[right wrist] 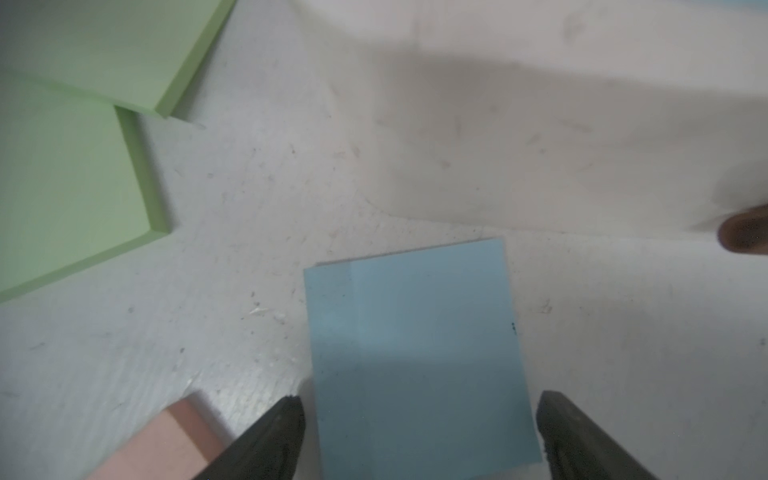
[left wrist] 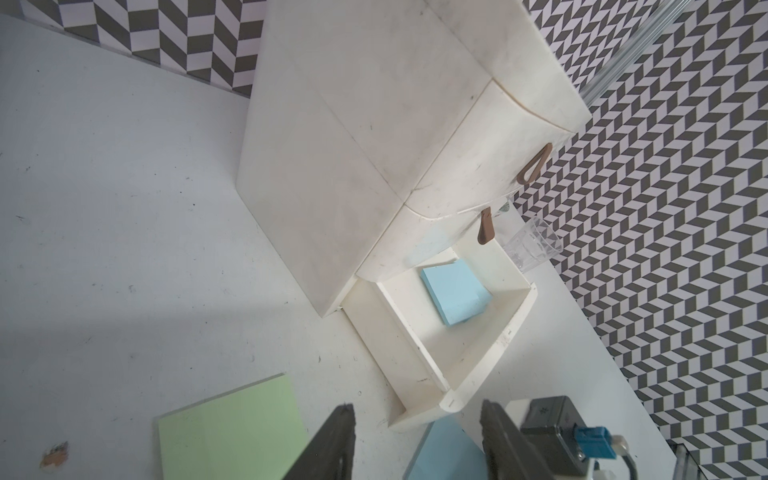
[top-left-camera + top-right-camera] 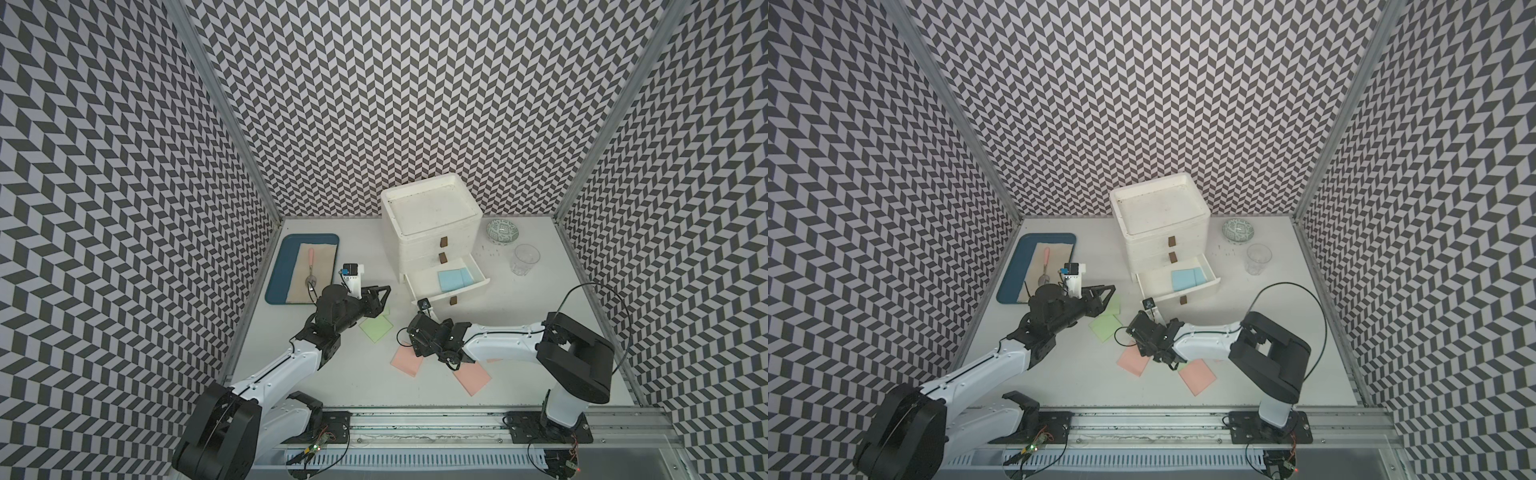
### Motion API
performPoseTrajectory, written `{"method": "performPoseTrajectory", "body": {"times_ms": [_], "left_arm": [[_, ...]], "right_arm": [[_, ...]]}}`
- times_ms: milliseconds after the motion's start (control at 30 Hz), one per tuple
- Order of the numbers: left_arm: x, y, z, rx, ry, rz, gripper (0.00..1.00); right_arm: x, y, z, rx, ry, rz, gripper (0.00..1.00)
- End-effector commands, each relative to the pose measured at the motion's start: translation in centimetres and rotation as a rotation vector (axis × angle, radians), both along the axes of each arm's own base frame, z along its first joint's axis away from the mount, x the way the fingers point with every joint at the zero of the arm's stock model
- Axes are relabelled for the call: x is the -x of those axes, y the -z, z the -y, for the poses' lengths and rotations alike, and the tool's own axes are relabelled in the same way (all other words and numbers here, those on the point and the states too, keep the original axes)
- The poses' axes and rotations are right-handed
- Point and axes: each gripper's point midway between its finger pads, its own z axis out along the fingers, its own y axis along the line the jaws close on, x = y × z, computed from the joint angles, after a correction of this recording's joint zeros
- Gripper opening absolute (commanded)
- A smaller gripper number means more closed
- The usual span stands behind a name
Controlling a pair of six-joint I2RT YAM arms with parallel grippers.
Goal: Please put the sticky notes in the drawer by color
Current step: Pick up the sticky notes from the center of the board.
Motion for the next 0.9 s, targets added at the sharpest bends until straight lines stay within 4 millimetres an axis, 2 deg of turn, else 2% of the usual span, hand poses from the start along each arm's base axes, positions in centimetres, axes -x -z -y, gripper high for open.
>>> {"method": "performPoseTrajectory", "body": {"times_ms": [0, 67, 167, 400, 433, 500, 600, 733, 867], "left_arm": [[-0.4, -0.4, -0.1, 0.002, -0.006, 0.026, 0.52], [-0.4, -0.4, -0.1, 0.003, -0.004, 0.025, 0.52], [-0.4, -0.1, 0.0, 0.004, 0.001, 0.019, 0.52], [-0.3, 0.1, 0.3, 0.014, 0.017, 0.016, 0.52], [-0.4, 0.3, 0.3, 0.013, 0.016, 0.014, 0.52], [-0.5, 0.4, 0.3, 0.011, 0.016, 0.011, 0.52], [-0.6, 0.6, 0.4, 0.008, 0.018, 0.004, 0.52], [-0.6, 0.8, 0.4, 0.008, 0.018, 0.002, 0.52], [-0.8, 1.0, 0.4, 0.002, 0.014, -0.002, 0.52]], "right_arm": [[2.2, 3.3, 1.6, 0.089, -0.077, -0.100, 0.75], [2.3, 3.2, 1.7, 0.085, -0.085, -0.100, 0.66], [2.3, 2.3, 1.6, 0.063, -0.100, -0.081, 0.64], [1.7, -2.3, 0.5, -0.081, -0.141, -0.006, 0.59], [1.6, -2.7, 0.6, -0.102, -0.142, -0.005, 0.62], [0.9, -3.4, 1.4, -0.124, -0.118, -0.003, 0.79], [0.2, -3.8, 2.6, -0.146, -0.106, -0.011, 0.89], [-0.5, -2.9, 3.3, -0.176, -0.121, -0.069, 0.94], [0.1, -1.4, 2.5, -0.158, -0.172, -0.117, 0.99]]}}
